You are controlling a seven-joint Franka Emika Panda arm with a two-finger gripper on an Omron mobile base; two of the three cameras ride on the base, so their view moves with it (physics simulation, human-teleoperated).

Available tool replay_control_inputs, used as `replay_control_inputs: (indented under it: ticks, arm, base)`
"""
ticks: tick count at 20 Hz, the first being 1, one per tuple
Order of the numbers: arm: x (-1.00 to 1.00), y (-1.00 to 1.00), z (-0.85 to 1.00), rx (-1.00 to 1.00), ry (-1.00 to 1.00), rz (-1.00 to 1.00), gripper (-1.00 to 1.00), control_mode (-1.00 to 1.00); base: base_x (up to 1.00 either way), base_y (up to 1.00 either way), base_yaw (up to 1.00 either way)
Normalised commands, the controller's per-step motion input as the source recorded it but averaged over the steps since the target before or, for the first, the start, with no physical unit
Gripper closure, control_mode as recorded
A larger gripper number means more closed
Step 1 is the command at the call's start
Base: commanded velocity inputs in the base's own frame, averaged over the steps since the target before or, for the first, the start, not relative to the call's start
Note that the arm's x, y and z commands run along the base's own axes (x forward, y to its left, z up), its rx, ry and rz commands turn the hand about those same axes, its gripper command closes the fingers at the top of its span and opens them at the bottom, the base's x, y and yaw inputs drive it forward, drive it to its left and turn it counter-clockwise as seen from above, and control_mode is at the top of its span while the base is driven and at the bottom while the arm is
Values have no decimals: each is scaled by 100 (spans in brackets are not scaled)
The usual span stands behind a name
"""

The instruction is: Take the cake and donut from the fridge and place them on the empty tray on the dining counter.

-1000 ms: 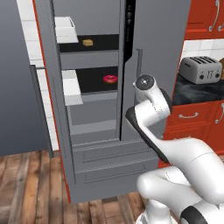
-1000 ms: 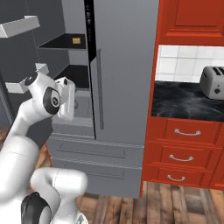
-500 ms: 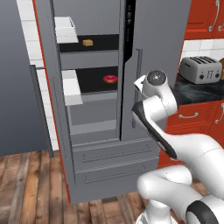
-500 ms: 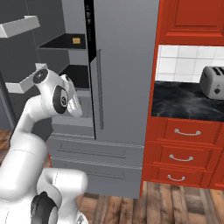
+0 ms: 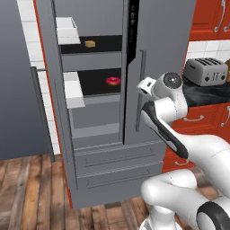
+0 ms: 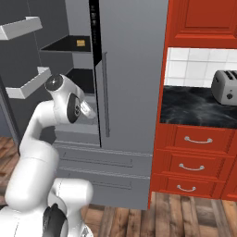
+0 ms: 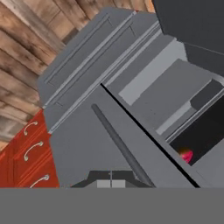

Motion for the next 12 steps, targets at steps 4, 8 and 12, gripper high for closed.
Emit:
replay_control_inputs:
  ticks: [4, 8, 12]
  arm:
    - [6, -9, 17, -20, 0, 28, 100, -100]
    - [9, -7, 8, -22, 2, 27, 100, -100]
    - [20, -1, 1, -21, 4, 25, -100, -100]
  base:
    - [0, 0, 0]
    - [0, 0, 0]
    - [0, 0, 0]
